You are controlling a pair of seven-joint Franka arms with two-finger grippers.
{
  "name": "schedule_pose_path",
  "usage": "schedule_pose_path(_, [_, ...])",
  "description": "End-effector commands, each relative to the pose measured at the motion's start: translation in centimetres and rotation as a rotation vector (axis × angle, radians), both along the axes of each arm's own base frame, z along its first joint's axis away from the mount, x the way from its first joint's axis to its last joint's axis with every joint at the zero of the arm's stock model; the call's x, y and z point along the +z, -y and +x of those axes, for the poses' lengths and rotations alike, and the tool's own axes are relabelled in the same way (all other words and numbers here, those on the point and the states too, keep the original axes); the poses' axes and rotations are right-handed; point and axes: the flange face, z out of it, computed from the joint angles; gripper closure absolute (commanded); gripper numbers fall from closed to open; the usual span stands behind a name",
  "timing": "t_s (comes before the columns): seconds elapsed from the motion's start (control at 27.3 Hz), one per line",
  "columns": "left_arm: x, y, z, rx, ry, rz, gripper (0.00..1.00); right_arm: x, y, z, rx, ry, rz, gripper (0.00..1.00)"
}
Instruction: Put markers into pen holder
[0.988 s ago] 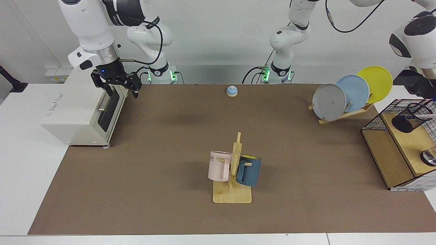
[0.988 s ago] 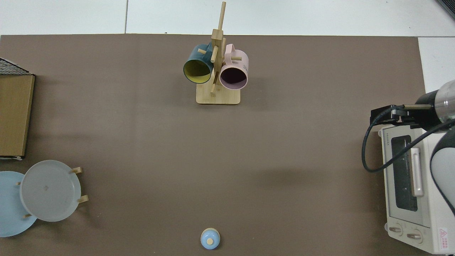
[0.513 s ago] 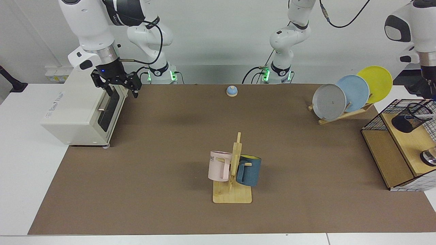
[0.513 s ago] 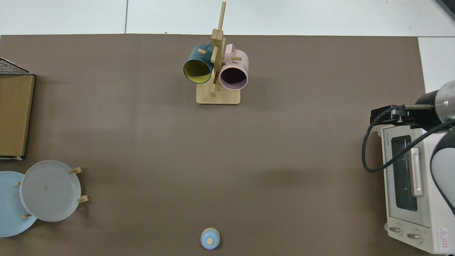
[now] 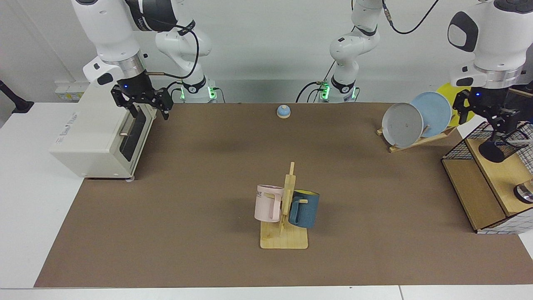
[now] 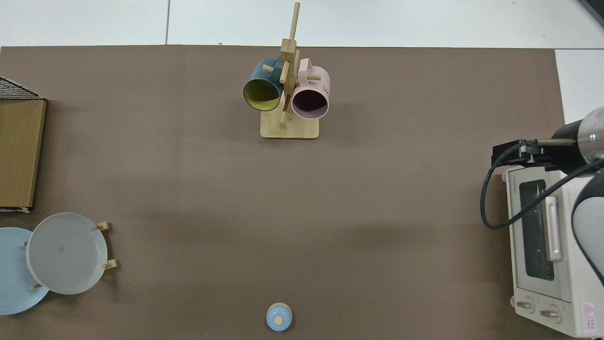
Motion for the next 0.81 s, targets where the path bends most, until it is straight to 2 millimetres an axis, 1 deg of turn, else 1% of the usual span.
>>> schedule_pose_path(0.0, [0.0, 3.7, -0.6, 0.214, 0.02, -0.111, 0.0, 0.1, 0.3, -0.6, 0.012, 0.004, -0.004, 0.0])
schedule_pose_path(0.11, [-0.3, 5.3, -0.8, 0.354, 0.025, -0.179, 0.0, 0.1, 0.3, -0.6, 0.012, 0.004, -0.004, 0.0])
schedule_pose_path(0.26, [-0.2, 7.5, -1.1, 0.477, 0.035, -0.243, 0.0, 0.0, 0.3, -0.7, 0.012, 0.002, -0.004, 0.0])
schedule_pose_path(0.33, [-0.2, 9.1, -1.2, 0.537, 0.038, -0.279, 0.0, 0.1, 0.3, -0.6, 0.012, 0.004, -0.004, 0.0])
schedule_pose_path(0.4, [-0.1, 10.1, -1.3, 0.598, 0.045, -0.3, 0.0, 0.0, 0.3, -0.7, 0.012, 0.002, -0.004, 0.0])
schedule_pose_path(0.59, [0.1, 11.2, -1.5, 0.755, 0.055, -0.37, 0.0, 0.0, 0.3, -0.7, 0.012, 0.002, -0.004, 0.0])
schedule_pose_path(0.7, [0.1, 11.3, -1.6, 0.825, 0.047, -0.398, 0.0, 0.0, 0.3, -0.7, 0.012, 0.002, -0.004, 0.0])
schedule_pose_path(0.77, [0.1, 10.9, -1.8, 0.842, 0.037, -0.392, 0.0, 0.0, 0.3, -0.7, 0.012, 0.002, -0.004, 0.0])
